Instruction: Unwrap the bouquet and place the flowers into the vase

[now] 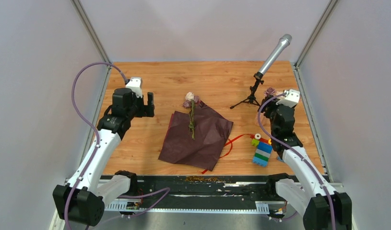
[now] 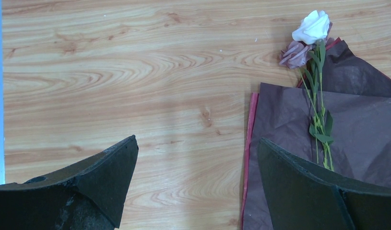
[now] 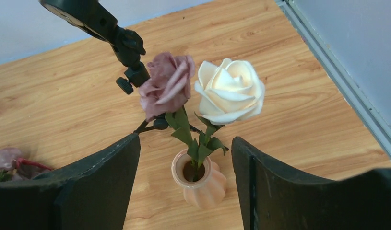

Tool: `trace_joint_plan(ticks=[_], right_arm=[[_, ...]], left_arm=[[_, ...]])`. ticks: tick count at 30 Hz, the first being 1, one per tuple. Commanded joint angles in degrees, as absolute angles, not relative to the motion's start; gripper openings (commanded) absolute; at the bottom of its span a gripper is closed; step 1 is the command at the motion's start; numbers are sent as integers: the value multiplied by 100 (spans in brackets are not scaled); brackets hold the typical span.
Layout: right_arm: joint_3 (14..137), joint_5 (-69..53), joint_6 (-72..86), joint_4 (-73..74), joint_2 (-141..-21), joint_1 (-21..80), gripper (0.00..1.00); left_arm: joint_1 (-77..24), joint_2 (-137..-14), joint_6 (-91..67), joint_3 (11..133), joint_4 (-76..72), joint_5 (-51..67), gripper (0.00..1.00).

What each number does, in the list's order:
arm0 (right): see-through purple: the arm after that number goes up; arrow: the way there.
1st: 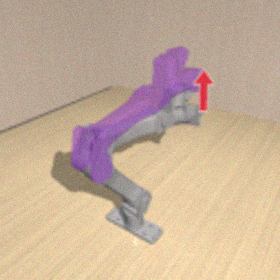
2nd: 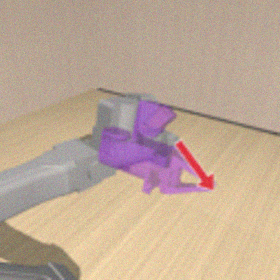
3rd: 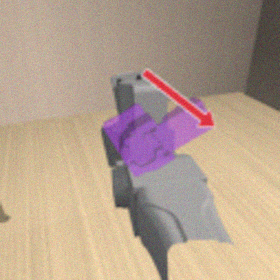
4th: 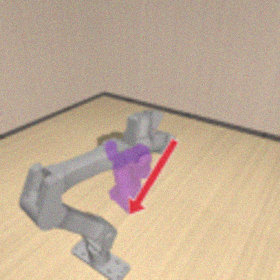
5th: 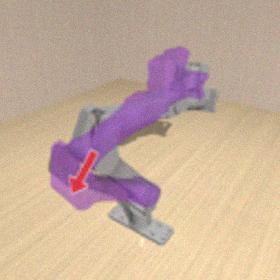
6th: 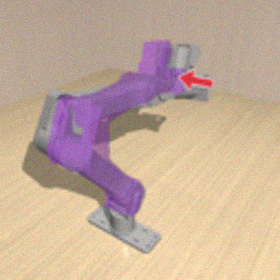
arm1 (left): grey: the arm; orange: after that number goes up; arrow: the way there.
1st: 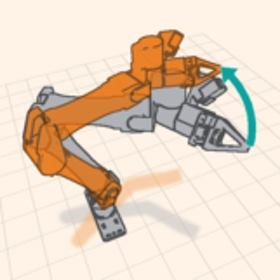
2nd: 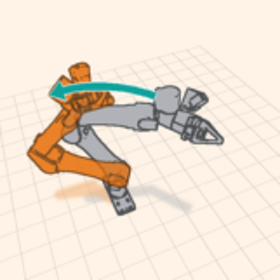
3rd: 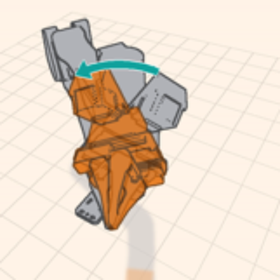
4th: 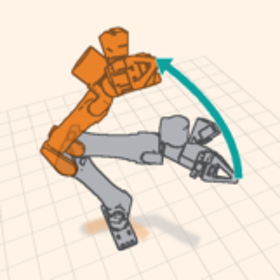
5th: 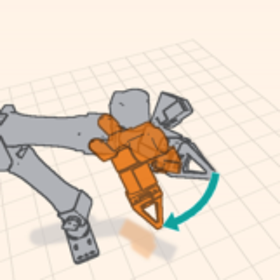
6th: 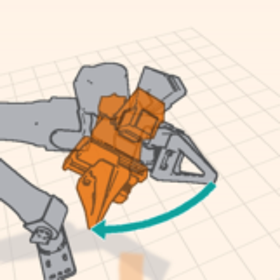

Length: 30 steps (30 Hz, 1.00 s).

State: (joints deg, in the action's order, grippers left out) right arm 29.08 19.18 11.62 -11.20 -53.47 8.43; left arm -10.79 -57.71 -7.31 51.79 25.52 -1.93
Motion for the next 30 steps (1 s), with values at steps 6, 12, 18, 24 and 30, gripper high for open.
trace_joint_plan(ticks=[6,12,18,24,30], right_arm=[[3291,1421,1331,-603,-4512,810,83],[3594,940,1184,128,-3972,824,84],[4022,785,1245,942,-3475,823,85],[4440,-149,1317,1259,-3766,818,82],[4742,-1222,1475,1310,-4340,847,76]], left_arm=[[-1063,-5848,-736,5223,2411,22,99],[-1064,-5967,-820,5206,2390,456,99],[-1180,-6206,-990,5240,2318,689,97],[-1805,-6628,-1395,5334,2222,983,95],[-2496,-7223,-2293,4968,1195,1183,93]])
